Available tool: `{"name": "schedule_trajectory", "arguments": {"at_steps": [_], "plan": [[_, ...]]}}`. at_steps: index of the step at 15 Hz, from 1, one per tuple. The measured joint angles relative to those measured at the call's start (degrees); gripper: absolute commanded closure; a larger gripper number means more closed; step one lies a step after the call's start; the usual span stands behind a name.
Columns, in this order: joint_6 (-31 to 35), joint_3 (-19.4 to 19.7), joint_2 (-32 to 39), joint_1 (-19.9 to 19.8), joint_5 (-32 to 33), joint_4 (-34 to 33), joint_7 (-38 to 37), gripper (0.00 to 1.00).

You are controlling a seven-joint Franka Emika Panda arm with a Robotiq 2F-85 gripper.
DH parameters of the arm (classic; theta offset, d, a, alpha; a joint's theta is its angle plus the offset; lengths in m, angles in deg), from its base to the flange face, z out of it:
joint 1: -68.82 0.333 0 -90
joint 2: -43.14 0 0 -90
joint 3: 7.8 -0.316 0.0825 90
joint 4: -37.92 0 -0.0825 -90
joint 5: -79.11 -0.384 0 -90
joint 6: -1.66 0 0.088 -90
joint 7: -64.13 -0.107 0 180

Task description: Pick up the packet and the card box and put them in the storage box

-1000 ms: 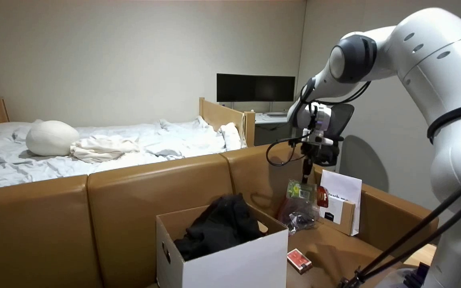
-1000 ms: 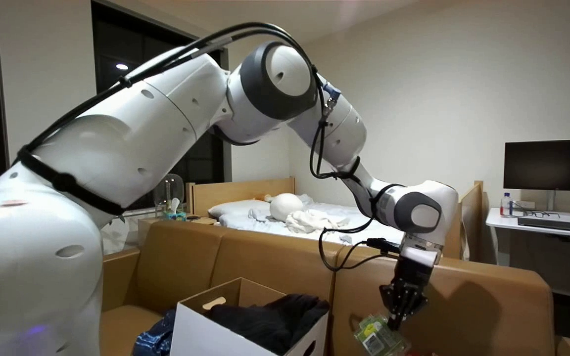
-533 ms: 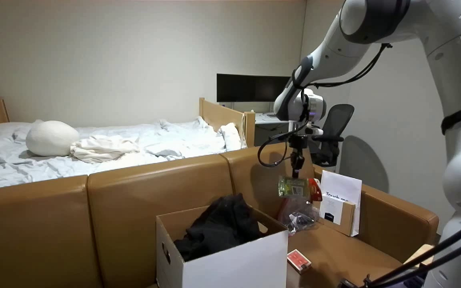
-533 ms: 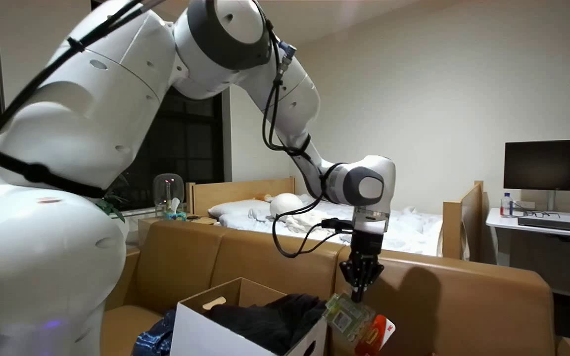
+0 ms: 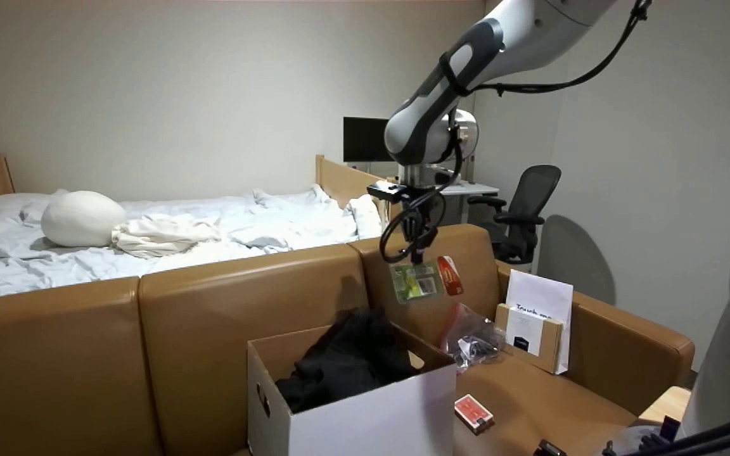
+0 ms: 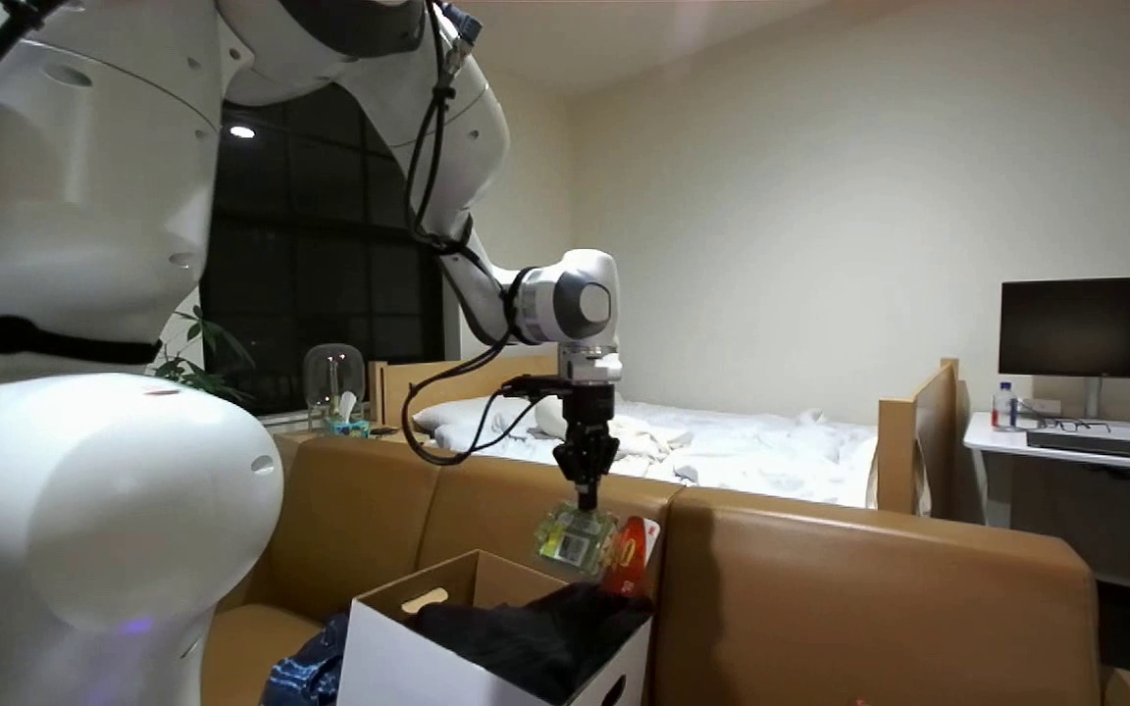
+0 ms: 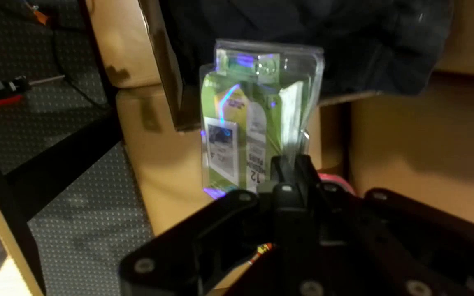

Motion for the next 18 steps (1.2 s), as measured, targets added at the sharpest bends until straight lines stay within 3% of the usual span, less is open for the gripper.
{"name": "schedule_trajectory", "arguments": {"at_steps": [1, 2, 4, 6, 13, 18], "plan": [[-0.29, -1.83, -0.50, 1.05, 0.54, -0.64, -0.81, 0.98], [-0.88, -3.43, -0.53, 1.85, 0.83, -1.56, -1.21, 0.69], [-2.32, -5.78, -0.07, 2.82, 1.17, -3.42, -1.28, 0.63], [-3.74, -7.03, 0.14, 3.06, 1.93, -4.45, -1.28, 0.49], [-13.46, -7.36, 0.37, 2.59, 2.14, -7.52, -0.68, 0.05], [-20.47, -5.21, 0.44, -1.32, 1.09, -8.57, 0.84, 0.00]]}}
